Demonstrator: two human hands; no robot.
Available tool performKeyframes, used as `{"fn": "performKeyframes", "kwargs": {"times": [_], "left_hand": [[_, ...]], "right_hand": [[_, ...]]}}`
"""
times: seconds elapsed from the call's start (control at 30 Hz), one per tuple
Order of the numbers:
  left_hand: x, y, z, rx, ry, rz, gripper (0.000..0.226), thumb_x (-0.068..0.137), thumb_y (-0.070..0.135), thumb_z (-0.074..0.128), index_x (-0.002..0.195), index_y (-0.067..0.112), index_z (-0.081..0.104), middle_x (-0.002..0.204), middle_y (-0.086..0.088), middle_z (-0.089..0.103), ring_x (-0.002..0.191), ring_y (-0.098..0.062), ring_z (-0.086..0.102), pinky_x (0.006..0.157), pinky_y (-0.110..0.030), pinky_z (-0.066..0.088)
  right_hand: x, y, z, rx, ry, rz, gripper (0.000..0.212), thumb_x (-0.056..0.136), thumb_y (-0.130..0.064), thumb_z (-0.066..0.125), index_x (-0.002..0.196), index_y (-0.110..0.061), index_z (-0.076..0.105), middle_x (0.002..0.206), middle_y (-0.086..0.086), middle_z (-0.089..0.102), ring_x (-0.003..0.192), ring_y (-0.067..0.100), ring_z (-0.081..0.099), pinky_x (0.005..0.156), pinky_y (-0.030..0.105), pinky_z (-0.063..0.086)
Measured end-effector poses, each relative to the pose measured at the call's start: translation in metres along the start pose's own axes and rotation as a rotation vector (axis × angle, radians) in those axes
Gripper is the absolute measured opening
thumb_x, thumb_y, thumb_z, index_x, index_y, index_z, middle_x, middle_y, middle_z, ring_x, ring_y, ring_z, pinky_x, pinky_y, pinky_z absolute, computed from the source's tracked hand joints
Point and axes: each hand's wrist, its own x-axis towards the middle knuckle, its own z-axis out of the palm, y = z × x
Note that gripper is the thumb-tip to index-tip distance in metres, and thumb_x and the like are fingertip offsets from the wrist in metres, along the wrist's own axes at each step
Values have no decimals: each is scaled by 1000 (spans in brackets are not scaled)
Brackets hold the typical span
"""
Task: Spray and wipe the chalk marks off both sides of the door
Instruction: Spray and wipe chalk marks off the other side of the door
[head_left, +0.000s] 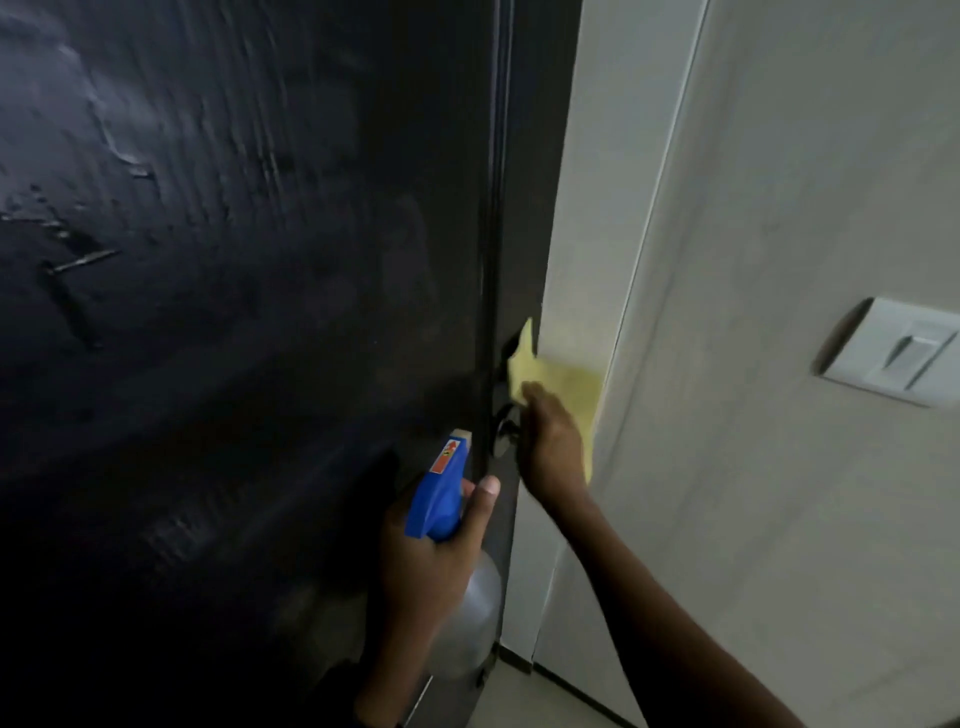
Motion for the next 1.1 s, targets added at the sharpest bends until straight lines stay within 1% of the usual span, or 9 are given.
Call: {"fn": "performKeyframes", "kwargs": {"times": [0.13,0.4,0.47,0.57,0.67,0.87,0.93,1.03,1.1], "left_hand": [[4,6,4,-6,-7,59,44,77,62,61,70,19,63,52,0,61,54,-8,64,60,-13,49],[19,17,17,-14,10,10,43,72,59,63,69,16,63,52,-5,61,56,-10,64,58,-12,49],[24,16,19,-9,21,26,34,76,48,69,67,17,62,50,-5,61,54,-9,64,57,-10,48],[28,12,23,-25,42,42,36,81,50,74,65,20,62,50,-2,61,49,-9,62,54,-13,48],[30,7,26,-42,51,33,43,76,63,64,65,22,61,51,-2,59,47,-12,61,52,-23,51],[22,1,33,-25,62,-18,39,74,58,68,67,20,61,57,-1,62,48,-14,61,50,-22,52],[19,0,33,-6,70,-26,33,76,52,73,66,23,61,58,-2,63,47,-13,60,47,-22,51],[18,-3,32,52,87,-2,37,75,60,68,63,27,60,58,4,63,49,-10,61,46,-16,47],[18,-5,30,65,95,-20,40,71,67,63,64,28,61,55,6,62,48,-8,61,46,-17,48]], "right_hand": [[-23,17,24,-240,-96,-89,46,83,-2,64,128,-4,64,132,18,64,128,39,56,102,56,49],[-53,7,11,-177,-137,-127,34,95,-16,61,129,-18,61,134,-1,61,138,18,44,101,35,44],[-65,1,-3,65,-163,48,18,97,-19,61,114,-20,66,113,-4,68,110,7,59,85,25,50],[-75,3,-36,633,-205,759,26,106,-24,48,93,-13,67,81,2,71,75,17,67,65,32,54],[-62,10,-76,823,-33,1018,26,104,-13,46,94,-3,67,84,18,69,84,37,66,78,51,58],[20,-24,-117,431,254,419,26,106,-24,47,117,-17,69,88,1,69,79,16,60,66,23,47],[41,-26,-96,263,91,238,28,105,-26,50,129,-22,65,96,-2,70,78,14,62,65,16,45],[23,-21,-38,-23,-304,37,19,99,-20,58,115,-20,68,100,5,71,88,24,68,77,33,56],[-10,-15,-11,-198,-308,-114,19,87,-21,71,106,-18,70,101,5,72,97,26,67,87,41,56]]}}
